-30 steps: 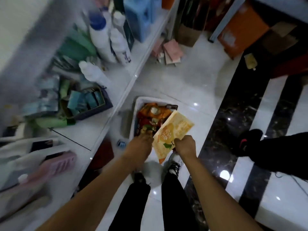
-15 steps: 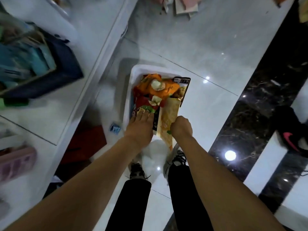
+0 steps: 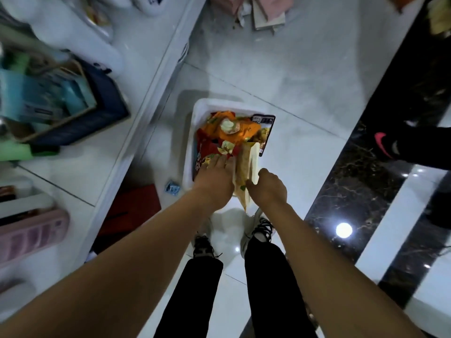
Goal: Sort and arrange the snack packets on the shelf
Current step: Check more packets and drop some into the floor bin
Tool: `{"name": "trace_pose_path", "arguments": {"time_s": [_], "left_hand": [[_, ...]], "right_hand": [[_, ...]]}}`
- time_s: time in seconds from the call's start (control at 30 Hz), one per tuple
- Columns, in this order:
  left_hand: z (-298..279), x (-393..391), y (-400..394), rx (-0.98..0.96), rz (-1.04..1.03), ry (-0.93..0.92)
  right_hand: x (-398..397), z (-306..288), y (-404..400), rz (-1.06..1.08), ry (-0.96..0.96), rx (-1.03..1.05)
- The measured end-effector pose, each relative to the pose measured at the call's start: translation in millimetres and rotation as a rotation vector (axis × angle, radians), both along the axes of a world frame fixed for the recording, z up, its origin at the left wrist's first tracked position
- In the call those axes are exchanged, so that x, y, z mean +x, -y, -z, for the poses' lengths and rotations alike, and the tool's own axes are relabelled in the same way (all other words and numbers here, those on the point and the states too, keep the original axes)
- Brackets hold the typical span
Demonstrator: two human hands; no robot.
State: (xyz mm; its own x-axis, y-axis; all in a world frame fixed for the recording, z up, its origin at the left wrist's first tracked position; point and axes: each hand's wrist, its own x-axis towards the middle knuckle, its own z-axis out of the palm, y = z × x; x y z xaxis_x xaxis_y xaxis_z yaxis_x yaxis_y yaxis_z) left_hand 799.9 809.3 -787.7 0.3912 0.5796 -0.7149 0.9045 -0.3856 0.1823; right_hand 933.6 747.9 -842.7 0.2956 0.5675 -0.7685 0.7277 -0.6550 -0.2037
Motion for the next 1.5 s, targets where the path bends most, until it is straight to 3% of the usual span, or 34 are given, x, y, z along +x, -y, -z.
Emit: {"name": "trace_pose_path", "arguments": {"time_s": [0.2,0.37,0.67,0.8,0.9,1.17,1.37,1.5], "left_hand": [[-124,27,-27,0.067,0.002,0.088],[-264,54,-48,0.23,-0.059,0.247],[-568,64,-118,0.759,0.08,0.63],[-686,41,-138,1.018,0.139,0.744],[-744,18,-145,1.181,0.161,0.773],[-798,-71,-164,1.374,-0.058,0.577],[-798,-133,-177,1.403,-0.315,0.371],[-786,-169,-177,1.405,-0.497,0.182]], "right_hand": [[24,-145,-12,-0.088,0.083,0.239],[55,-311,-32,-0.198,0.247,0.421],[67,-623,-99,-0.324,0.6,0.872],[52,-731,-125,-0.386,0.702,1.071],[32,-786,-141,-0.441,0.735,1.197],[-29,-843,-201,-0.615,0.6,1.355],[-72,-860,-248,-0.786,0.49,1.425],[-104,-860,-275,-0.878,0.31,1.485]]}}
